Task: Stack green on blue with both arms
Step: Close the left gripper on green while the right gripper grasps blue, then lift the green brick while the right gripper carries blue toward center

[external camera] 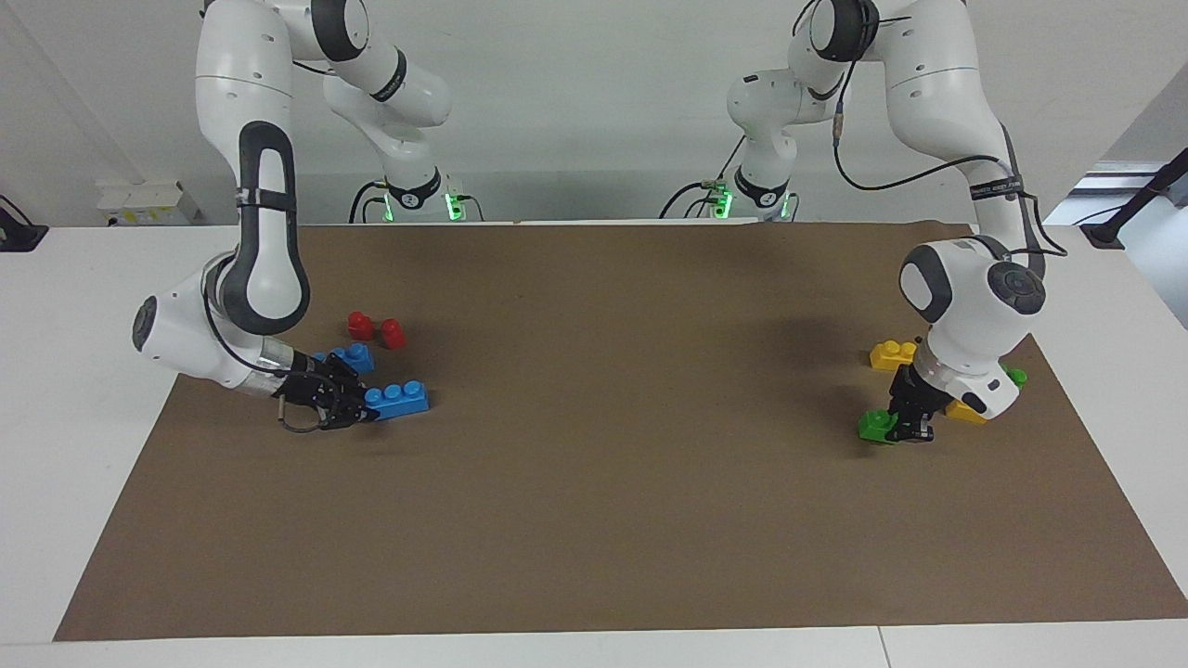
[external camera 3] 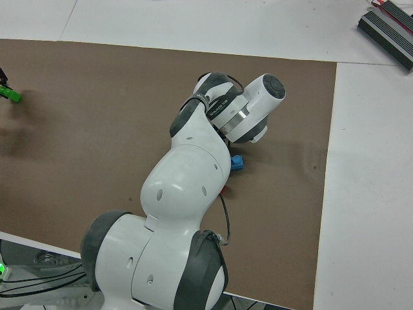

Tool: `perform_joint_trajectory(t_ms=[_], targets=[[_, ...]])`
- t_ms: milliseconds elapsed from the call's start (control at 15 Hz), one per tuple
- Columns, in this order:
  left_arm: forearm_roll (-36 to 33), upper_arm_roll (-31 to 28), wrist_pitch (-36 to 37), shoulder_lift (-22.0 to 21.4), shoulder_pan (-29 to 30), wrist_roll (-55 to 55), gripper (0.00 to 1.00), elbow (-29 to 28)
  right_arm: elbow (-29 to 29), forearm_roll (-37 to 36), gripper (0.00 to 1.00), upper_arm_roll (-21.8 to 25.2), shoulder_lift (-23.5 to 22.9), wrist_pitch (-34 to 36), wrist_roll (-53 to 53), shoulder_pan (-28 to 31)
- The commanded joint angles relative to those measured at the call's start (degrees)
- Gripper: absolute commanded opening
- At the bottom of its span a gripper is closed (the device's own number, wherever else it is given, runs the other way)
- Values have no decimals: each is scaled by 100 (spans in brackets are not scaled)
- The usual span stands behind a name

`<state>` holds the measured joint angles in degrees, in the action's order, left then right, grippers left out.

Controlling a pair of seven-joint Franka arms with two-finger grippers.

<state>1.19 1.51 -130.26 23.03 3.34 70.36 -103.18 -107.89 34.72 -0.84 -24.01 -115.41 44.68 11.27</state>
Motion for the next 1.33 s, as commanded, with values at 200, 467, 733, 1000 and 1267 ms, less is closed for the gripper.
perform_joint_trajectory(t_ms=[200, 467, 733, 1000, 1267], targets=[[30, 25, 1071, -658, -263, 3, 0, 272, 696, 123, 0, -40, 73, 683, 99, 42], [83, 25, 1827, -1124, -597, 362, 0, 334, 1094, 158, 0, -101, 388, 950, 1541, -370], [83, 34, 2057, -1354, -852, 1005, 0, 325, 1200, 202, 0, -189, 581, 487, 2990, -1344], [92, 43, 2127, -1424, -940, 1356, 0, 316, 1122, 202, 0, -189, 608, -436, 4730, -2416], [83, 34, 2285, -1477, -1361, 2550, 0, 272, 595, 211, 0, -198, 626, -1509, 5595, -3288]])
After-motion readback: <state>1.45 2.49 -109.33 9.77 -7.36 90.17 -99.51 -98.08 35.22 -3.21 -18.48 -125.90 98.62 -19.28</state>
